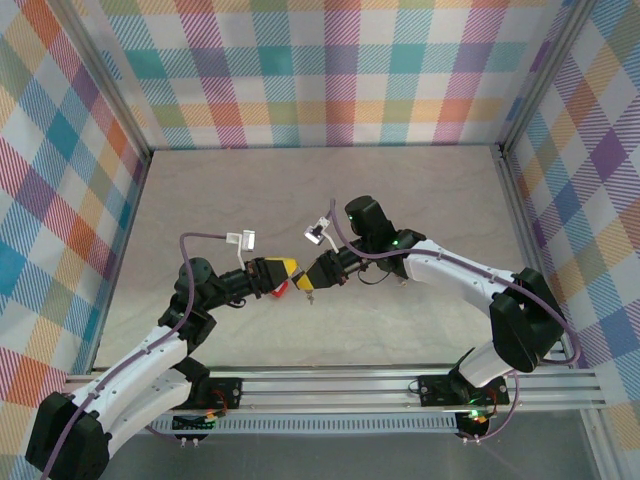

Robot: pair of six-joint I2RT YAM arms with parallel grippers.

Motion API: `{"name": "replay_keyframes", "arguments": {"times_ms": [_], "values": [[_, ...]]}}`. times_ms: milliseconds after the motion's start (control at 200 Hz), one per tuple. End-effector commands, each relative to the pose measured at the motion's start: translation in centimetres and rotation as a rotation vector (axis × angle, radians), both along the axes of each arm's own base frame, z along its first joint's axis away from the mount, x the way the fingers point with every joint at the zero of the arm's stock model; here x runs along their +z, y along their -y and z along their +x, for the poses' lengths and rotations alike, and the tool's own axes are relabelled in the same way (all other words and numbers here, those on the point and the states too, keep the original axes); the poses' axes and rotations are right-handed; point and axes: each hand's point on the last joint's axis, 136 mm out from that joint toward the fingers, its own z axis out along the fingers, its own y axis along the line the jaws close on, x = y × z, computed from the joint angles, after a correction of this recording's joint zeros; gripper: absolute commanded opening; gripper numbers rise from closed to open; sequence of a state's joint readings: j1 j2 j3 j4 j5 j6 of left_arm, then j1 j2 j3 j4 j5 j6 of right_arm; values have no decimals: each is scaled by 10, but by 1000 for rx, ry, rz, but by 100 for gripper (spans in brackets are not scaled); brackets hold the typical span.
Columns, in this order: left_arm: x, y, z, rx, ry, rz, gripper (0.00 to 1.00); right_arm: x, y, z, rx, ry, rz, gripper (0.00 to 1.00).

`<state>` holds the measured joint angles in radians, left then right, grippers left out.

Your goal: Lock with the key

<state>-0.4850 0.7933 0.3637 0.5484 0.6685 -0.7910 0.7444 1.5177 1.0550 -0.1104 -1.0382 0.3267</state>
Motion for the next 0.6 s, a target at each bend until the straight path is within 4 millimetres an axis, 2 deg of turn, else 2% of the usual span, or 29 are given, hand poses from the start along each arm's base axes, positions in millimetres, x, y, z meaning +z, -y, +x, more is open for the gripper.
{"name": "replay_keyframes", "arguments": {"times_ms": [0,215,595], "values": [[19,-3,1,12,67,-15,21,11,0,-2,33,23,40,0],[18,-3,1,9,66,-12,17,13,1,-3,36,23,44,0],[16,-3,0,9,70,-4,0,18,3,-8,55,14,61,0]]}}
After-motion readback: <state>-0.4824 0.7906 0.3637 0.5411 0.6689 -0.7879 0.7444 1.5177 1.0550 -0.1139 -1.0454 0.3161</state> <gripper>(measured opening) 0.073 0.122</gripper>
